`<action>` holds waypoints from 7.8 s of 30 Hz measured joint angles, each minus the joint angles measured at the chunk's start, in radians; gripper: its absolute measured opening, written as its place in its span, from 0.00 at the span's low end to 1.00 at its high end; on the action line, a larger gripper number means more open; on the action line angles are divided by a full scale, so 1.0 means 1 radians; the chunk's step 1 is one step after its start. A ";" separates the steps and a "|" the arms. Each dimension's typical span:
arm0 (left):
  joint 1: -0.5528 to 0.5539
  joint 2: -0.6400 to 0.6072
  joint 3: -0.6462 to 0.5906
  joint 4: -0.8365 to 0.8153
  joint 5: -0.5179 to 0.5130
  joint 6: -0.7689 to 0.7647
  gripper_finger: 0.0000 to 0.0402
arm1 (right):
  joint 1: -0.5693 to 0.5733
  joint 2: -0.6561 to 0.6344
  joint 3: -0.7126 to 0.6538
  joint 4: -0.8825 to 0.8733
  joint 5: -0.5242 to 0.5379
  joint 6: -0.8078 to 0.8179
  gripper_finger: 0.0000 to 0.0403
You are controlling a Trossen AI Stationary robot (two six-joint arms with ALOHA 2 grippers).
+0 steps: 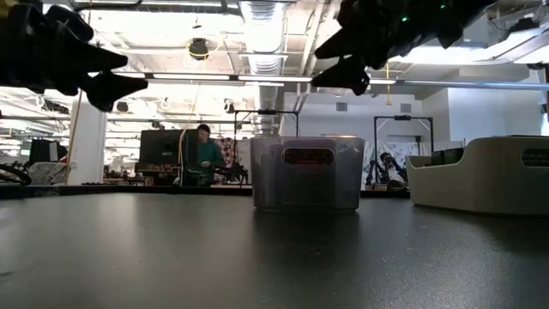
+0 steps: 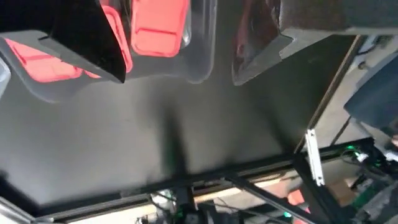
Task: Sort spices by type
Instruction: Return to Home Position
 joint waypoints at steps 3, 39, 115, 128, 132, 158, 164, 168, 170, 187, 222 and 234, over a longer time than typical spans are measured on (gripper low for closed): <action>0.000 0.019 0.000 0.005 -0.001 -0.075 0.70 | 0.013 -0.023 -0.007 -0.004 -0.001 -0.001 0.80; -0.050 0.023 -0.003 0.018 -0.056 0.199 0.05 | 0.015 -0.103 -0.008 -0.026 -0.004 -0.009 0.80; -0.052 0.023 -0.003 0.014 -0.104 0.232 0.00 | 0.241 -1.314 -0.775 -0.047 0.355 -0.024 0.80; -0.052 0.025 -0.003 0.014 -0.106 0.232 0.00 | 0.215 -1.310 -0.775 -0.082 0.355 -0.036 0.80; -0.052 0.025 -0.003 0.014 -0.106 0.232 0.00 | 0.215 -1.310 -0.775 -0.083 0.355 -0.036 0.80; -0.052 0.025 -0.003 0.014 -0.107 0.232 0.00 | 0.208 -1.310 -0.775 -0.086 0.357 -0.403 0.80; -0.052 0.025 -0.003 0.014 -0.107 0.232 0.00 | 0.208 -1.310 -0.775 -0.087 0.357 -0.359 0.80; -0.052 0.025 -0.003 0.014 -0.107 0.232 0.00 | 0.210 -1.310 -0.775 -0.088 0.356 -0.348 0.80; -0.052 0.025 -0.003 0.014 -0.107 0.232 0.00 | 0.214 -1.310 -0.775 -0.090 0.356 -0.346 0.78; -0.052 0.025 -0.003 0.014 -0.107 0.232 0.00 | 0.249 -1.310 -0.775 -0.089 0.357 -0.311 0.04; -0.052 0.025 -0.003 0.014 -0.107 0.232 0.00 | 0.217 -1.309 -0.776 -0.091 0.352 -0.207 0.06; -0.052 0.025 -0.003 0.014 -0.107 0.232 0.00 | 0.217 -1.309 -0.776 -0.090 0.351 -0.206 0.06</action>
